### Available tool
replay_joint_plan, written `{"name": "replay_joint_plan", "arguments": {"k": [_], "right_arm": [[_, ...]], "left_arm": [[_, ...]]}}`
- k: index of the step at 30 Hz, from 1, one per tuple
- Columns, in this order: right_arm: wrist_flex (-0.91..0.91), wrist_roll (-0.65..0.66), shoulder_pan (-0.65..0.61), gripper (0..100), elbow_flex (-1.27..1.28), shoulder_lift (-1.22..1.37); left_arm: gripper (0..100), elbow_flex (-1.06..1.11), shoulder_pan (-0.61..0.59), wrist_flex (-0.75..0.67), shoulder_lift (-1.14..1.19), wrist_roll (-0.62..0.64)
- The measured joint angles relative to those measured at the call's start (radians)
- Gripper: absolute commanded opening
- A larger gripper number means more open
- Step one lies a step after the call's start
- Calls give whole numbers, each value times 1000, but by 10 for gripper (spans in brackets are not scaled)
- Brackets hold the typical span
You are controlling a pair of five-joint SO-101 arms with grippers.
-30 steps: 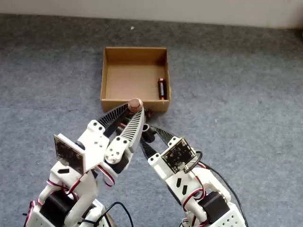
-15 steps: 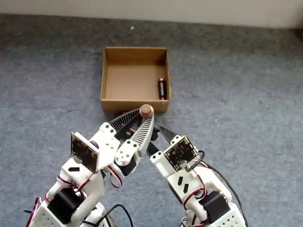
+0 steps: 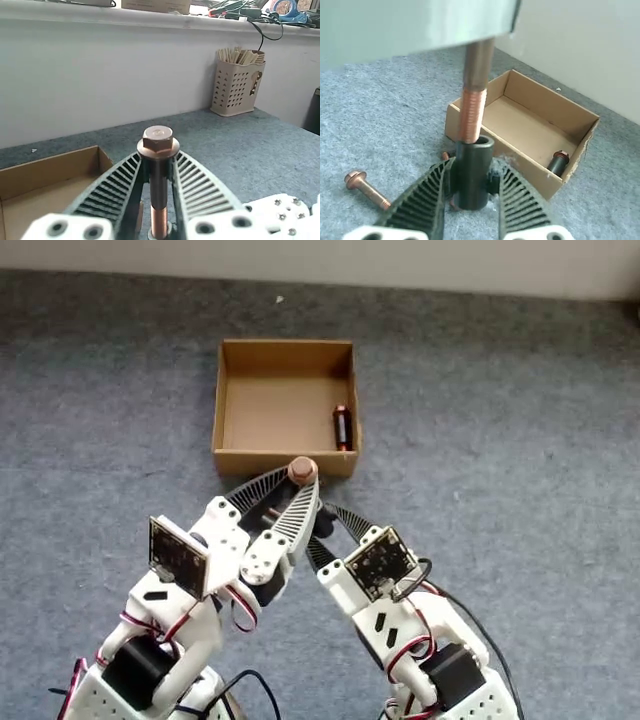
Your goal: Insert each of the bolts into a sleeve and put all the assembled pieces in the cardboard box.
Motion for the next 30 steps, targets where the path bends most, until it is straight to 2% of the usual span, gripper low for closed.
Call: {"name": "replay_joint_plan", "arguments": {"k": [26, 30], "right_arm": [[2, 2, -2, 5, -48, 0], [-74, 3, -2, 5, -48, 2]], "left_arm": [[6, 40, 12, -43, -20, 3], [7, 17, 12, -49, -20, 3]]}}
